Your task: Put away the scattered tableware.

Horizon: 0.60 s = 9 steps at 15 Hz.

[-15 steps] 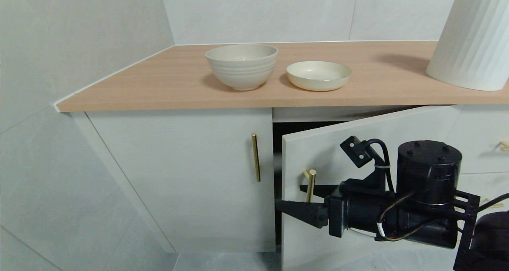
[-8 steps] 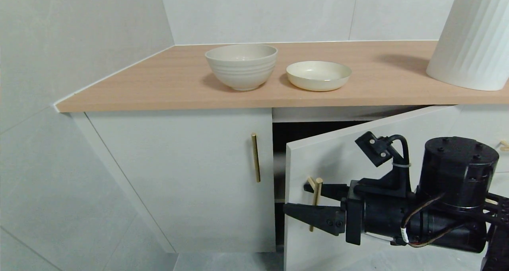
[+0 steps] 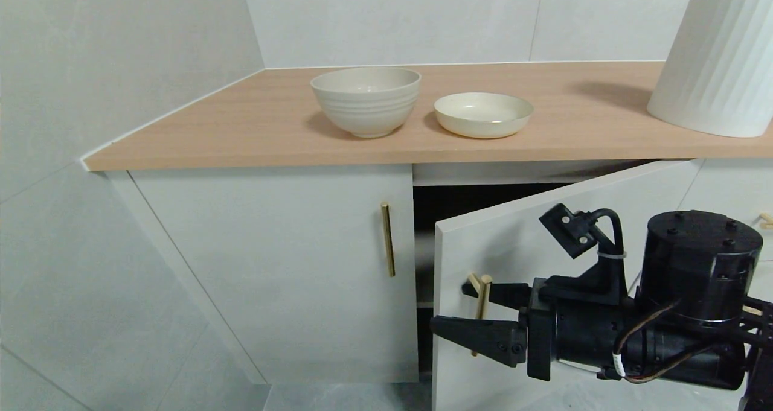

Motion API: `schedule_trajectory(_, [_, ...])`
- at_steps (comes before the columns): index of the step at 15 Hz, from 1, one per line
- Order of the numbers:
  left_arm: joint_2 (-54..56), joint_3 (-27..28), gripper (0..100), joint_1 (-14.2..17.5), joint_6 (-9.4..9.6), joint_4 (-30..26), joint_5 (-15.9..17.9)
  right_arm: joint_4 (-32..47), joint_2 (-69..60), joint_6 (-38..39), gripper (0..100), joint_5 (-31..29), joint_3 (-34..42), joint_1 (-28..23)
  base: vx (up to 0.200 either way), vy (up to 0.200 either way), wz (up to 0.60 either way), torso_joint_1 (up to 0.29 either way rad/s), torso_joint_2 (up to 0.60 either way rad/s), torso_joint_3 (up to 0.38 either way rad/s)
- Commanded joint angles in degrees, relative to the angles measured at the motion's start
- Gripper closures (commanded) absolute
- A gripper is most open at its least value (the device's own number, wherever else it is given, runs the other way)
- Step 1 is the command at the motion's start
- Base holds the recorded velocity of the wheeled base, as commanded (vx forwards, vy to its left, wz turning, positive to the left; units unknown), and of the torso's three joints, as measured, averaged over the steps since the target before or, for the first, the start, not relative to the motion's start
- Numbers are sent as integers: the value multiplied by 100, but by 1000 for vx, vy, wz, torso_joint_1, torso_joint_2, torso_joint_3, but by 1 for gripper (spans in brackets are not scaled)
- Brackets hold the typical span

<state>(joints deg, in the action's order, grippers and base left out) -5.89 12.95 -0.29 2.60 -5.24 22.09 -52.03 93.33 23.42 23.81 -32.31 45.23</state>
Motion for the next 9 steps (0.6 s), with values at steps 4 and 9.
schedule_trajectory(4, [-3850,2045,0,-366,-31,-65,1623,-9,-61,5,0,27,-4,12,0,0,0,0,0,0])
schedule_trajectory(9, [-6012,1825,0,-981,-348,1860,1623,-9,-69,5,0,27,-13,21,0,0,0,0,0,0])
